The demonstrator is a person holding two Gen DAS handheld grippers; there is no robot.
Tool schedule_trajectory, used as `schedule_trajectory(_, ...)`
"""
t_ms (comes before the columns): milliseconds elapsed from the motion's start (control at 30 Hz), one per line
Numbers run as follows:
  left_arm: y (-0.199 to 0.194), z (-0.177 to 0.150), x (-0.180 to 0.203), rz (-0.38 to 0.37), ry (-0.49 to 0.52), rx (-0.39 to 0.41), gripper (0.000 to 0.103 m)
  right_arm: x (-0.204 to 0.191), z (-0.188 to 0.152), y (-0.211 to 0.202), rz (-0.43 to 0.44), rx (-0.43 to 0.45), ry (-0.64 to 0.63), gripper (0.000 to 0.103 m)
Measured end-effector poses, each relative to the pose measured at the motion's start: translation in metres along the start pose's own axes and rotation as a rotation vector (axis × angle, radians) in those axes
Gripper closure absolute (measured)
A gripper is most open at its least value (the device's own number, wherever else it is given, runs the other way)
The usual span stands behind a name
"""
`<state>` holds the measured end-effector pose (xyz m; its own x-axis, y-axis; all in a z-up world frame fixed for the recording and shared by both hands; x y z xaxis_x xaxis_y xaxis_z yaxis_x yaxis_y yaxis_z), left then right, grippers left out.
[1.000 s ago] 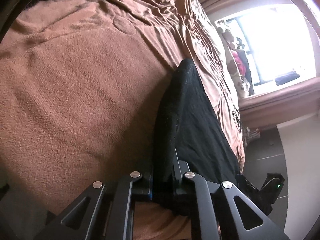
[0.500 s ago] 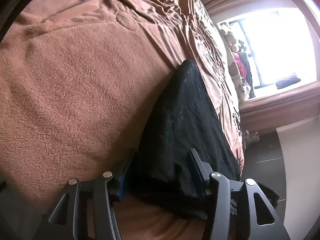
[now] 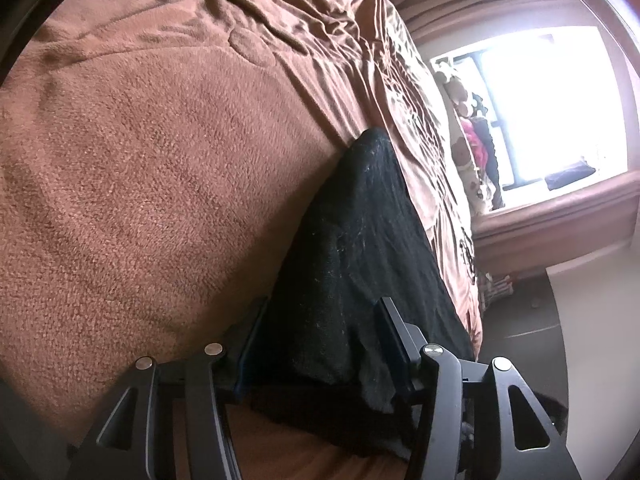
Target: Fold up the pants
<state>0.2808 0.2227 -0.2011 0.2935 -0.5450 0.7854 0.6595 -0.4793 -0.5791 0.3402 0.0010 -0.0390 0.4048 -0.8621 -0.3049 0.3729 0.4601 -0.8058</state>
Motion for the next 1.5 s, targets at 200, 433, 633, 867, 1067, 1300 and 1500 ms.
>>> schedule_trajectory(200,-0.001,-0.001,-0.001,0.009,0.006,0.014,0.048,0.011,0.021,0.024,-0.108,-0.028,0.019,0.091)
schedule_trajectory(433,0.003,0.004,0.0,0.014,0.005,0.023,0.048,0.005,0.043,0.049,-0.17,-0.007,0.048,0.096)
schedule_trajectory(633,0.009,0.008,0.001,0.025,0.006,0.034,0.048,0.028,0.067,0.061,-0.163,-0.005,0.13,0.1)
schedule_trajectory(867,0.011,0.011,0.002,0.026,-0.008,0.05,0.049,0.05,0.101,0.073,-0.217,0.012,0.166,0.1)
schedule_trajectory(1067,0.016,0.013,0.003,0.031,-0.014,0.062,0.049,0.05,0.123,0.083,-0.296,0.022,0.139,0.1)
schedule_trajectory(1300,0.019,0.012,0.005,0.038,-0.015,0.074,0.049,0.057,0.144,0.099,-0.346,0.029,0.173,0.101)
schedule_trajectory(1500,0.019,0.014,-0.003,0.02,-0.038,0.059,0.064,0.051,0.135,0.094,-0.32,0.027,0.18,0.1)
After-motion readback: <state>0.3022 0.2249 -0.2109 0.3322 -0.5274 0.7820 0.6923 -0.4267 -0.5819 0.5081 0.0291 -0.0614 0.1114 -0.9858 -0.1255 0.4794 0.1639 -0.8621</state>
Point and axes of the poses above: each gripper's, at about its wrist camera, not at the fingertips, and y roughly the way its jaws point, x to its right, z to its top, the point moved 3 cm from there along y, roughly the way its jaws point
